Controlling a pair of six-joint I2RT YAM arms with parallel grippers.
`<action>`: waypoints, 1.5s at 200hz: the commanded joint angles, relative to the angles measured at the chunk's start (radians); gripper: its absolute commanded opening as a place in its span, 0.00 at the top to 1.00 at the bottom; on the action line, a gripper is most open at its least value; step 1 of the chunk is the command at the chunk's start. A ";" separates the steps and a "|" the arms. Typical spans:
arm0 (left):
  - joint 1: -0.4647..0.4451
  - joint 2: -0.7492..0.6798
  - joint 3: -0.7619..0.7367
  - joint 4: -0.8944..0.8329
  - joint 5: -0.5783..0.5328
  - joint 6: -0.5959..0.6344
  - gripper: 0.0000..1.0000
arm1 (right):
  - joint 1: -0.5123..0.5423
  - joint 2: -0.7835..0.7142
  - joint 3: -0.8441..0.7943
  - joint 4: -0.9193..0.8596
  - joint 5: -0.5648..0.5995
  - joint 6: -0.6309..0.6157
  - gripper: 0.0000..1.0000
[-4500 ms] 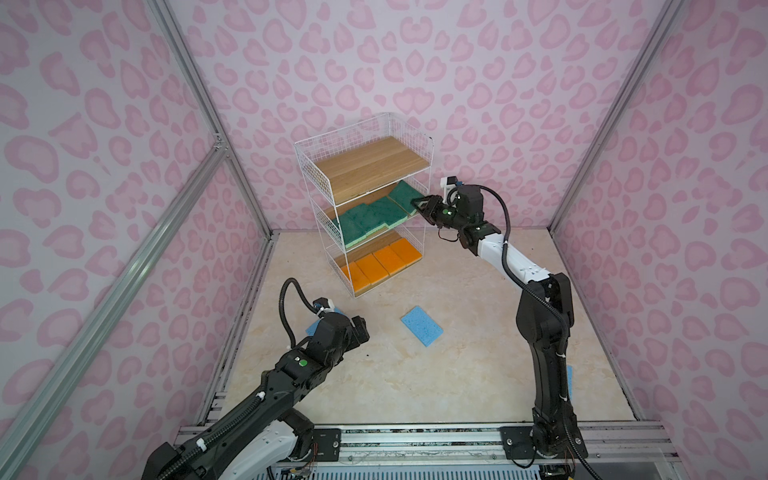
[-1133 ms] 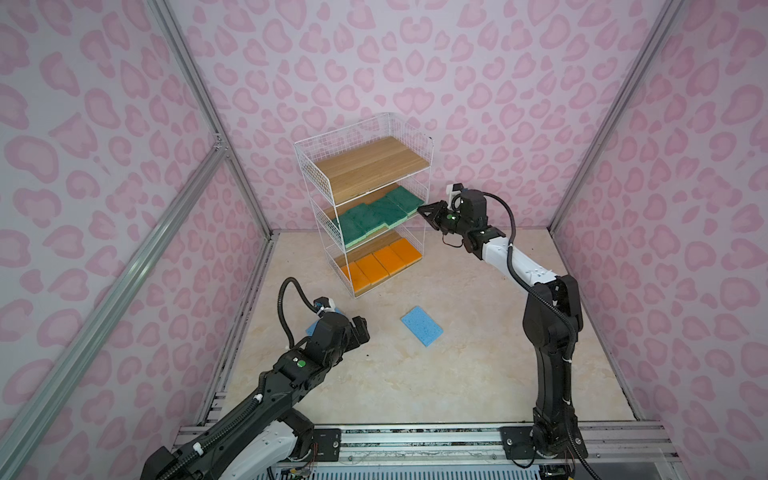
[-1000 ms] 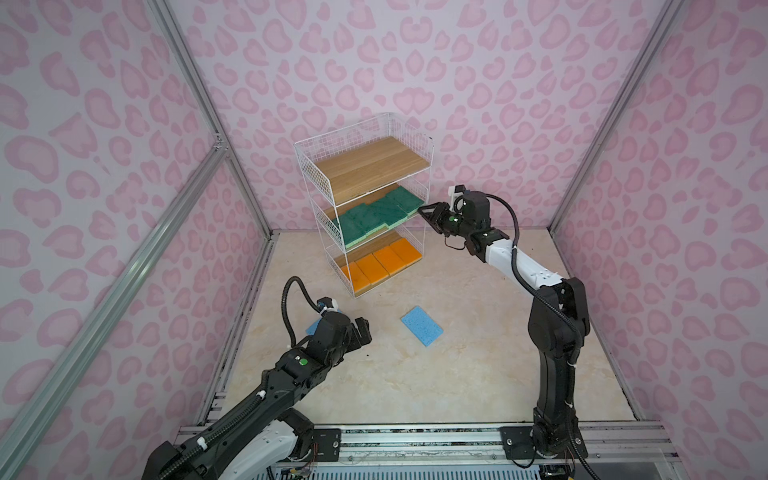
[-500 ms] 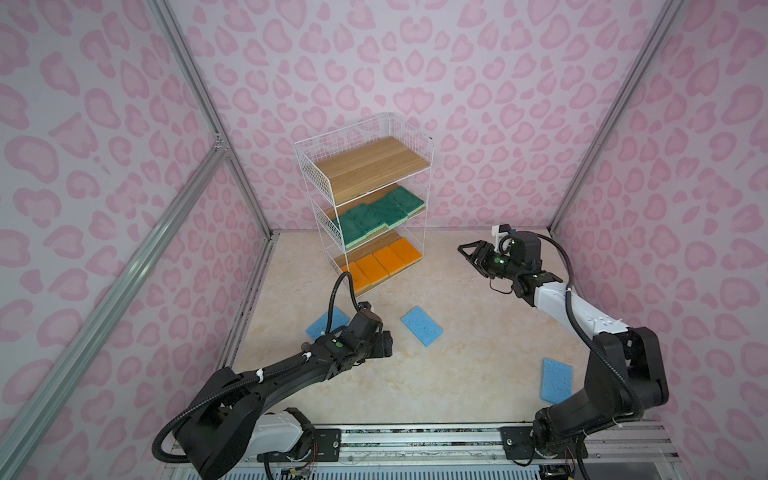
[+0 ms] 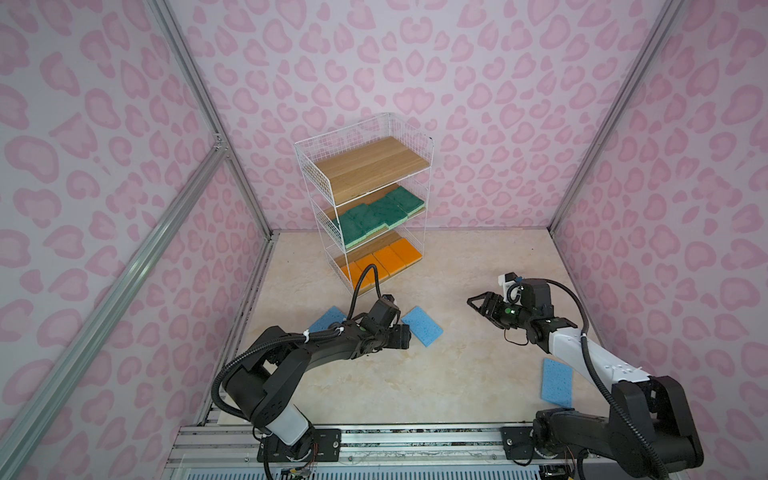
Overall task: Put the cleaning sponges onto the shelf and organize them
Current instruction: 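Move right gripper back toward the blue sponge while left gripper reaches it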
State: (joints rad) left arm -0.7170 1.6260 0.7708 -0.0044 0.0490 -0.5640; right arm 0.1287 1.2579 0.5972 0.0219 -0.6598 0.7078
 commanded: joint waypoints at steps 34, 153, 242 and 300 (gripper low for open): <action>0.009 0.103 0.104 0.044 -0.011 -0.014 0.26 | -0.001 -0.018 -0.058 0.051 -0.024 0.005 0.32; 0.012 0.261 0.221 0.040 -0.045 -0.171 0.46 | -0.001 -0.107 -0.091 -0.014 -0.014 -0.019 0.32; -0.016 0.265 0.197 0.046 -0.062 -0.225 0.87 | 0.014 -0.130 -0.101 -0.019 -0.009 -0.011 0.32; -0.003 0.124 0.175 0.012 -0.037 -0.234 0.96 | 0.070 -0.132 -0.104 0.018 -0.003 0.008 0.30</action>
State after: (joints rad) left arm -0.7315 1.8065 0.9615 0.0441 -0.0212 -0.7773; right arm 0.1818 1.1278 0.4973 -0.0040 -0.6689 0.7006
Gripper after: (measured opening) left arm 0.056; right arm 0.698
